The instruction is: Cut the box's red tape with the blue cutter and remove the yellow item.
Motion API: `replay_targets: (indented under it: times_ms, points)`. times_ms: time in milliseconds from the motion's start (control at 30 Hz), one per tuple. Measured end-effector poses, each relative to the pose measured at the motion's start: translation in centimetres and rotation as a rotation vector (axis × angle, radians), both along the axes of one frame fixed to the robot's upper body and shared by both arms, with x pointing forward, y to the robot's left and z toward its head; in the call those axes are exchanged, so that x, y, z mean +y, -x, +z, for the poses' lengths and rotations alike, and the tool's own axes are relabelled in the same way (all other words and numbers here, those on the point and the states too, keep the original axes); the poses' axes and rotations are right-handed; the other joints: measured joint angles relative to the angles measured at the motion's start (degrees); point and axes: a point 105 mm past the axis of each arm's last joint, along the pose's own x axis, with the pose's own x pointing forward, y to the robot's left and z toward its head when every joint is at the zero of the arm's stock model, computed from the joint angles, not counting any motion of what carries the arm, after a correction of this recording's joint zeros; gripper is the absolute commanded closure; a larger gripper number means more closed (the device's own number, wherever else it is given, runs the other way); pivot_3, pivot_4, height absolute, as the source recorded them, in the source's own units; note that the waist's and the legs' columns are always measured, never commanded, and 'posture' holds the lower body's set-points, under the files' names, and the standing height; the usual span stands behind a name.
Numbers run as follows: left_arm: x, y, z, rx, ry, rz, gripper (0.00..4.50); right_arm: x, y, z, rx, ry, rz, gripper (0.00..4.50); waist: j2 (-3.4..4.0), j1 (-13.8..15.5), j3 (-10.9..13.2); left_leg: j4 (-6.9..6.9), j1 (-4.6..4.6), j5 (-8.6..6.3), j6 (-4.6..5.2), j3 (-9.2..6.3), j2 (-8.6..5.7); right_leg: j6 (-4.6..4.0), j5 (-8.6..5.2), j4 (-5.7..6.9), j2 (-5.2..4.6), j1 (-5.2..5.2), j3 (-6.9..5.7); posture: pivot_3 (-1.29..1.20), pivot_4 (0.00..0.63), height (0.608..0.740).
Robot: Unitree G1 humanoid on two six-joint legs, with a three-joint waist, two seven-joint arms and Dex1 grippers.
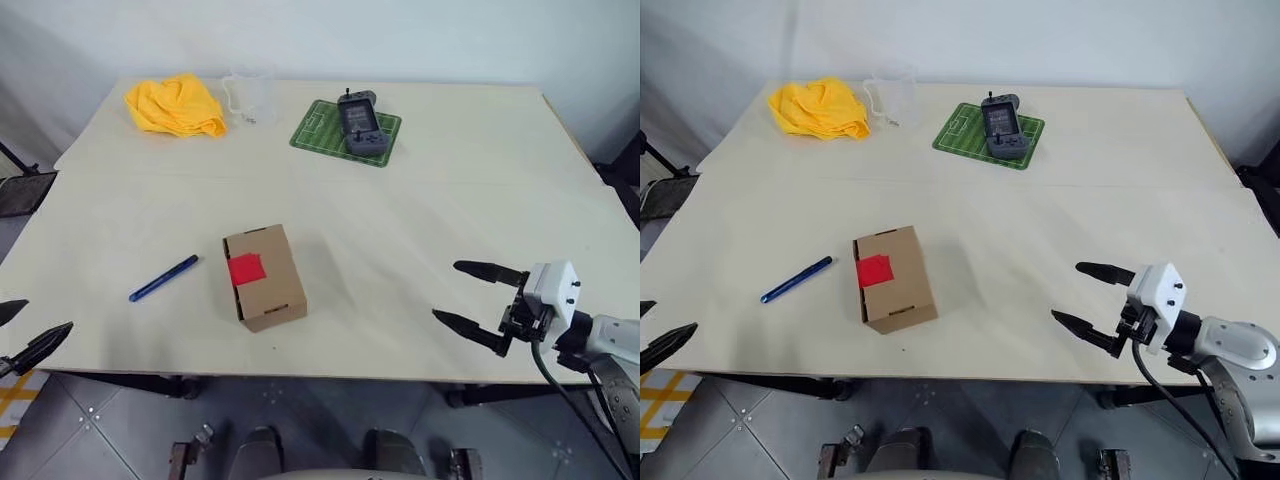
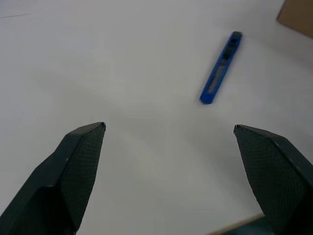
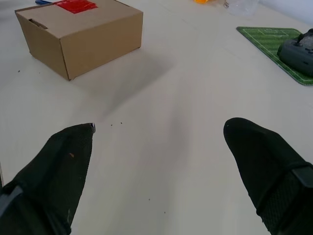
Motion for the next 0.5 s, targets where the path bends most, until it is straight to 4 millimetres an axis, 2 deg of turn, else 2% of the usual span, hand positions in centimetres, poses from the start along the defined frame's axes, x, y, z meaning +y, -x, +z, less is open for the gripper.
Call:
replay_targets:
  times_ms: [133, 200, 267, 300, 400, 467, 500]
  points:
    - [-0.1, -0.1, 0.0, 0.003, 0.007, -0.006, 0.03, 0.3, -0.2, 0.0, 0.0, -0.024, -0.009, 0.0, 0.0, -0.16, 0.0, -0.02, 0.0, 0.0, -0.01, 0.08, 0.05, 0.0, 0.0, 0.06, 0.06, -0.1, 0.09, 0.0, 0.15, 0.74]
    - [-0.5, -0.2, -0.2, 0.023, 0.035, -0.016, 0.0, 0.7, -0.5, -0.1, 0.016, -0.035, -0.011, 0.37, -0.01, -0.09, 0.0, 0.0, 0.0, 0.0, -0.02, 0.1, 0.05, 0.0, 0.0, 0.11, 0.06, -0.12, 0.14, 0.0, 0.15, 0.74]
    - [-2.7, -0.9, -0.6, 0.056, 0.072, -0.106, 0.66, 2.2, -1.0, -0.6, 0.041, -0.047, 0.001, 0.94, -0.02, -0.05, 0.01, 0.09, 0.0, 0.0, -0.02, 0.1, 0.05, 0.0, 0.0, 0.21, 0.06, -0.14, 0.19, 0.0, 0.15, 0.74]
    - [-5.0, -1.5, -0.9, 0.08, 0.074, -0.201, 0.9, 3.6, -1.5, -1.0, 0.052, -0.045, 0.012, 1.24, -0.02, 0.04, 0.01, 0.13, 0.0, 0.01, -0.03, 0.13, 0.05, -0.02, 0.01, 0.28, 0.06, -0.19, 0.24, 0.0, 0.15, 0.74]
    - [-9.4, -2.4, -2.1, 0.127, 0.052, -0.374, 1.8, 6.0, -2.2, -1.7, 0.066, -0.04, 0.04, 2.26, -0.01, 0.21, 0.01, 0.14, -0.05, 0.02, -0.04, 0.18, 0.05, -0.03, 0.02, 0.34, 0.06, -0.29, 0.3, 0.0, 0.15, 0.74]
    - [-12.3, -3.9, -2.6, 0.097, 0.08, -0.428, 2.43, 7.8, -3.5, -2.2, 0.064, -0.032, 0.033, 2.97, -0.02, 0.14, 0.0, 0.17, -0.05, 0.04, -0.07, 0.2, 0.06, -0.04, 0.02, 0.41, 0.08, -0.33, 0.33, 0.0, 0.15, 0.74]
    - [-14.2, -5.0, -2.7, 0.069, 0.096, -0.465, 2.75, 9.3, -4.3, -2.6, 0.066, -0.025, 0.038, 3.32, -0.02, 0.06, 0.0, 0.23, -0.09, 0.07, -0.1, 0.2, 0.06, -0.05, 0.03, 0.53, 0.09, -0.41, 0.35, 0.0, 0.15, 0.74]
